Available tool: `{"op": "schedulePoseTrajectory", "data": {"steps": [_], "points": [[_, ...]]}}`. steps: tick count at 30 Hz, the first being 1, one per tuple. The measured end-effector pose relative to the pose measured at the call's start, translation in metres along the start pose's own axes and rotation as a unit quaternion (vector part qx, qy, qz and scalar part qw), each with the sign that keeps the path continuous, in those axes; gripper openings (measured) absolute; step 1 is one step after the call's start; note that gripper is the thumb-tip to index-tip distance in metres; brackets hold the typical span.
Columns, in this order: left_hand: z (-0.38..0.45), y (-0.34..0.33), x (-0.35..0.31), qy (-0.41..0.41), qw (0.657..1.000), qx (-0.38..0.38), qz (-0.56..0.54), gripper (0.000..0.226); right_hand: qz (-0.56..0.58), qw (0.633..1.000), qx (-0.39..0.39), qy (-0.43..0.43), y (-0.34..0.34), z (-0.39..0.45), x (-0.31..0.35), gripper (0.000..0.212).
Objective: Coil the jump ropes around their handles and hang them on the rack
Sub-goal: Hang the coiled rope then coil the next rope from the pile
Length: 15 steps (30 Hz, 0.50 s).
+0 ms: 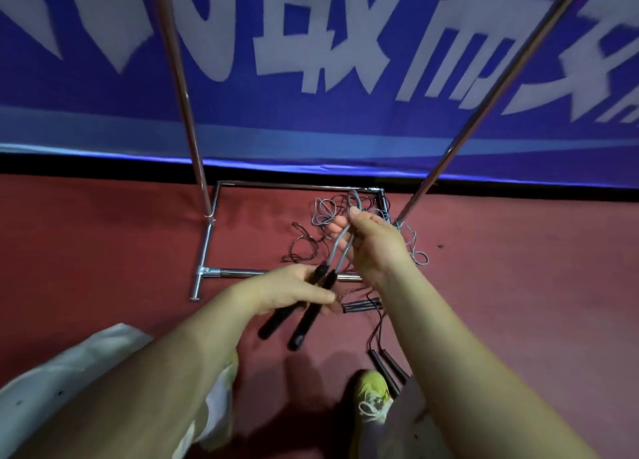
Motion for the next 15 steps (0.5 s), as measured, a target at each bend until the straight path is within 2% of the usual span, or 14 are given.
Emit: {"op": "schedulePoseTrajectory", "data": {"steps": [3, 4, 5, 6, 7, 8, 10, 12, 15], "points": [[-0.024, -0.005, -0.014, 0.014, 0.999, -0.010, 0.033, 0.014, -0.004, 1.000, -0.020, 0.004, -0.001, -0.018, 0.010, 0.018], [-0.032, -0.005, -0.018, 0.026, 0.999, -0.016, 0.012, 0.011, -0.047, 0.998, -0.032, 0.010, 0.001, -0.023, 0.013, 0.019], [-0.038, -0.006, -0.022, 0.036, 0.999, -0.014, -0.001, 0.009, -0.144, 0.988, -0.042, 0.029, 0.004, -0.028, 0.017, 0.019], [-0.045, -0.008, -0.027, 0.048, 0.999, -0.010, -0.010, 0.010, -0.277, 0.958, -0.047, 0.062, 0.007, -0.032, 0.023, 0.022], [-0.051, -0.009, -0.031, 0.059, 0.998, -0.006, -0.007, 0.013, -0.398, 0.910, -0.038, 0.108, 0.007, -0.039, 0.030, 0.026], [-0.057, -0.011, -0.036, 0.068, 0.998, -0.006, -0.007, 0.018, -0.465, 0.872, -0.004, 0.153, 0.003, -0.045, 0.034, 0.030], [-0.064, -0.013, -0.045, 0.067, 0.998, -0.003, -0.016, 0.022, -0.484, 0.847, 0.114, 0.191, -0.007, -0.058, 0.032, 0.042], [-0.068, -0.014, -0.051, 0.065, 0.997, -0.005, -0.045, 0.022, -0.479, 0.836, 0.199, 0.177, -0.009, -0.064, 0.022, 0.054], [-0.068, -0.016, -0.050, 0.077, 0.992, 0.010, -0.102, 0.018, -0.453, 0.851, 0.231, 0.131, 0.000, -0.061, 0.006, 0.069]]}}
Point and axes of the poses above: each hand's wrist, its own z-axis towards the middle knuckle, its own y-axis out of the back of the hand, x = y × z, the point moved 4 cm from there along z, towards the middle knuckle, and after that the axes turned 5 degrees about y, right-handed, at the moved point
